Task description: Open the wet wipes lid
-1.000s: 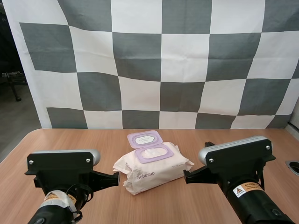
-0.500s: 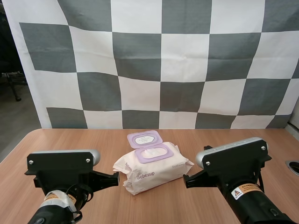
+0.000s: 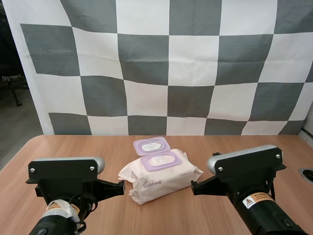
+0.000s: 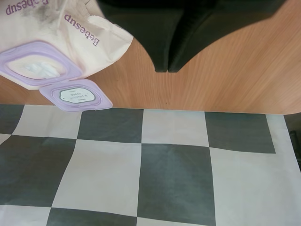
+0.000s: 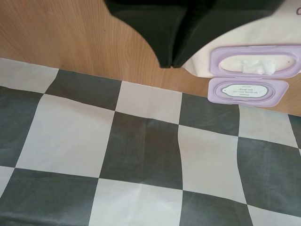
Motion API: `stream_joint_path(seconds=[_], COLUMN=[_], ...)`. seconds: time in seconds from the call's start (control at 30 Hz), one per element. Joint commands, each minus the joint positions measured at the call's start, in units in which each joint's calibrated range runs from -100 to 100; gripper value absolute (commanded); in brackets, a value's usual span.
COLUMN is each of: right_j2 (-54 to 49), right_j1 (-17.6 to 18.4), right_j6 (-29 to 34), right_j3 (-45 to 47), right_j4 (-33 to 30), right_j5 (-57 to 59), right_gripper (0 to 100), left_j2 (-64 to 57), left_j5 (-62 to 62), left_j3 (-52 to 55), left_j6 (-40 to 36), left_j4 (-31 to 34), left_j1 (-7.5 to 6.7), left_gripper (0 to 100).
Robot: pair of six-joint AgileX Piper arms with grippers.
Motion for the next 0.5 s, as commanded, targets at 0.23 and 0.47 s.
stream_joint_path(seconds=[0.23,0.47], right_j2=[-0.1,-0.1], right_j1=[0.0,0.0], right_j6=[0.0,0.0], right_j3=[0.0,0.0], right_j4=[0.1,0.1], right_j5=[5.5,11.4], right_gripper=[0,0], left_j2=[0.0,0.0], left_j5=[-0.1,-0.1], left_j3=[0.0,0.0], left_j6=[0.0,0.0], left_j4=[0.0,0.0], left_j1=[0.01,-0.96], left_gripper=[0,0])
